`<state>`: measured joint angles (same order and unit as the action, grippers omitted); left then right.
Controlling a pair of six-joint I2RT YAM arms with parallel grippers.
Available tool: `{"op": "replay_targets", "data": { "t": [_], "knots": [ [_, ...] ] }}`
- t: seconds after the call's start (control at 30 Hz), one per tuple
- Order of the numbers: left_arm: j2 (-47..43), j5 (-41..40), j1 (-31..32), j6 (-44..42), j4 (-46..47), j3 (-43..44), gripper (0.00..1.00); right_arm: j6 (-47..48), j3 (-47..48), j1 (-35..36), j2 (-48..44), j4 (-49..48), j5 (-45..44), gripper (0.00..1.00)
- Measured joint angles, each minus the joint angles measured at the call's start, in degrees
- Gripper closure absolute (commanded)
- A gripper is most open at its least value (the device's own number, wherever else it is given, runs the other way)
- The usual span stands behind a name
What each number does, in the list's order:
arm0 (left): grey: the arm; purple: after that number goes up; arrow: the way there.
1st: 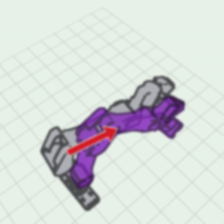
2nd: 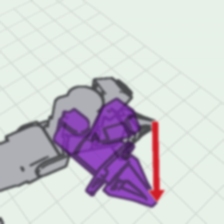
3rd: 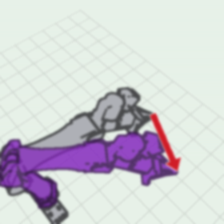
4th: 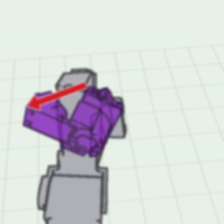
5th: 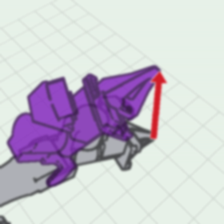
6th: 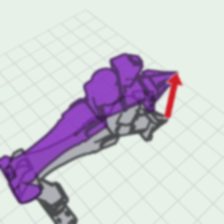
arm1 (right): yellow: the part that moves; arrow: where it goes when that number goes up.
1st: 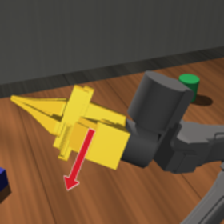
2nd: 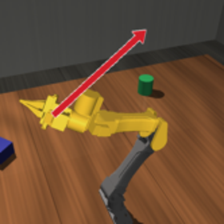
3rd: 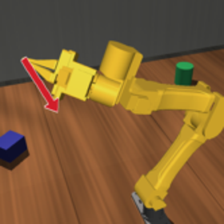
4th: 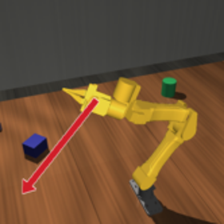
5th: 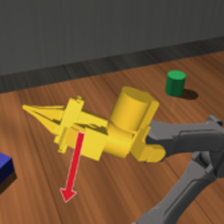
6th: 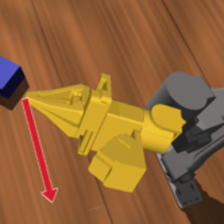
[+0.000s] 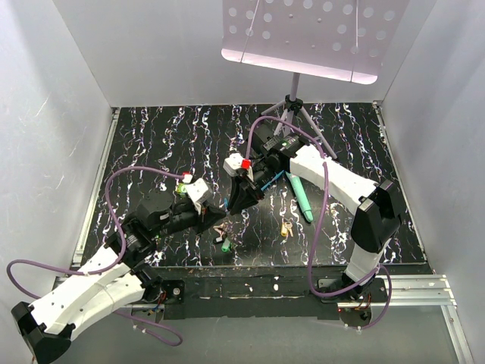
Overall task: Put the keys on the keyring
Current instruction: Adjust the keyring.
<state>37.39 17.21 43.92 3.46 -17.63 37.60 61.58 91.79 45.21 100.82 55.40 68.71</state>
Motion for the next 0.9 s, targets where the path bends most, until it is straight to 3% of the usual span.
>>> {"op": "replay_targets", "data": {
  "t": [0.4, 0.5, 0.6, 0.83, 0.9],
  "knots": [
    [-2.73, -0.26, 0.09, 2.40, 3.02, -2.56, 1.00, -1.03, 0.00, 0.33, -0.09, -0.33, -0.48, 0.75],
    [-3.28, -0.33, 0.09, 2.78, 3.48, -2.78, 1.00, -1.53, 0.00, 0.37, -0.11, -0.37, -0.63, 0.82],
    [-3.65, -0.31, 0.09, 3.10, 4.00, -3.23, 1.00, -1.73, 0.00, 0.42, -0.20, -0.46, -0.79, 0.99],
    [-4.09, -0.22, 0.09, 4.11, 5.25, -4.17, 1.00, -3.28, 0.04, 0.52, -0.28, -0.33, -1.38, 0.99],
    [-4.17, -0.26, 0.09, 4.39, 5.68, -4.68, 0.85, -4.90, 0.59, 0.72, -0.28, 0.04, -2.71, 0.99]
  ]
}}
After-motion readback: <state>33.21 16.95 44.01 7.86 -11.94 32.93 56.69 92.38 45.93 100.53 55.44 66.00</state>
